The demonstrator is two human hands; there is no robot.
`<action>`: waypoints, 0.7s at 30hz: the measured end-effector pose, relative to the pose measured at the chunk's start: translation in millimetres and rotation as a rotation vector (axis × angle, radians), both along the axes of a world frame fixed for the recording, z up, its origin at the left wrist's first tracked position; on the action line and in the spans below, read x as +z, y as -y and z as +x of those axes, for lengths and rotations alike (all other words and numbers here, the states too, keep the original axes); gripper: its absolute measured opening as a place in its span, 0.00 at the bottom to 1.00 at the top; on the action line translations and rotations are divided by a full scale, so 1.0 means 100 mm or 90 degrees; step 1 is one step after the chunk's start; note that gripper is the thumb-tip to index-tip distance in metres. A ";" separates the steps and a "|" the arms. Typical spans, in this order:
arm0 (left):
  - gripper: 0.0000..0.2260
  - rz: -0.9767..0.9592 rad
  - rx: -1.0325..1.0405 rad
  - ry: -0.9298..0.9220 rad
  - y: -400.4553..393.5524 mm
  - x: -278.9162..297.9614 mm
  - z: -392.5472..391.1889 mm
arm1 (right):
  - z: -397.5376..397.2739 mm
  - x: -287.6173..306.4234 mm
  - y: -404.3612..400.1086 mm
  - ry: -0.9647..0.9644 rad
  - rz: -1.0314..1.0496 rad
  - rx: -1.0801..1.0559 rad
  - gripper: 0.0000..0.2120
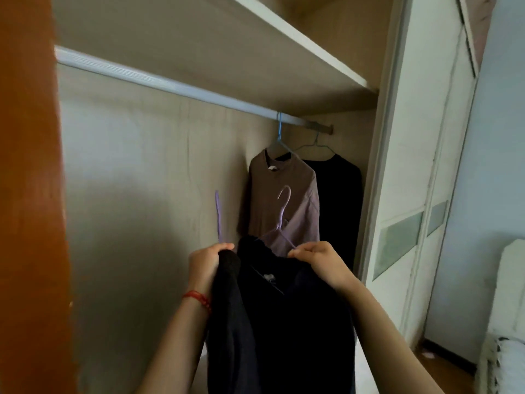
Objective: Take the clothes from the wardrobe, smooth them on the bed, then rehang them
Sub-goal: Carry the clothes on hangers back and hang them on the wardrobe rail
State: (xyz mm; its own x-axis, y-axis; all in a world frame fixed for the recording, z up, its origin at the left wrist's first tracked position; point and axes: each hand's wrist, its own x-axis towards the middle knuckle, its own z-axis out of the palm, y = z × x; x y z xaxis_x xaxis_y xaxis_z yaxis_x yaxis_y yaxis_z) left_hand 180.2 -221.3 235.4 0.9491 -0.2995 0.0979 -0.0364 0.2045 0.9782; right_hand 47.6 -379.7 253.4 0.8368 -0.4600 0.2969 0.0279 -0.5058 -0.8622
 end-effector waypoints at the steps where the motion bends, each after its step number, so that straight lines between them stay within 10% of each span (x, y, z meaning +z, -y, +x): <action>1: 0.11 0.003 0.020 0.016 0.05 0.06 0.04 | 0.11 0.07 0.10 0.012 -0.003 0.017 0.11; 21: 0.02 0.008 0.229 0.115 0.02 1.46 0.49 | 1.28 1.41 0.92 0.184 -0.050 0.201 0.11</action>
State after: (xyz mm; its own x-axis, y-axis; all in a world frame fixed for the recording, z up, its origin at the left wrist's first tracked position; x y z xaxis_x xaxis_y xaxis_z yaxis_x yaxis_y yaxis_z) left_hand 229.3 -222.8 381.2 0.9612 0.0472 0.2719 -0.2759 0.1355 0.9516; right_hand 175.3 -471.7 394.0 0.8103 -0.1609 0.5635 0.4264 -0.4978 -0.7552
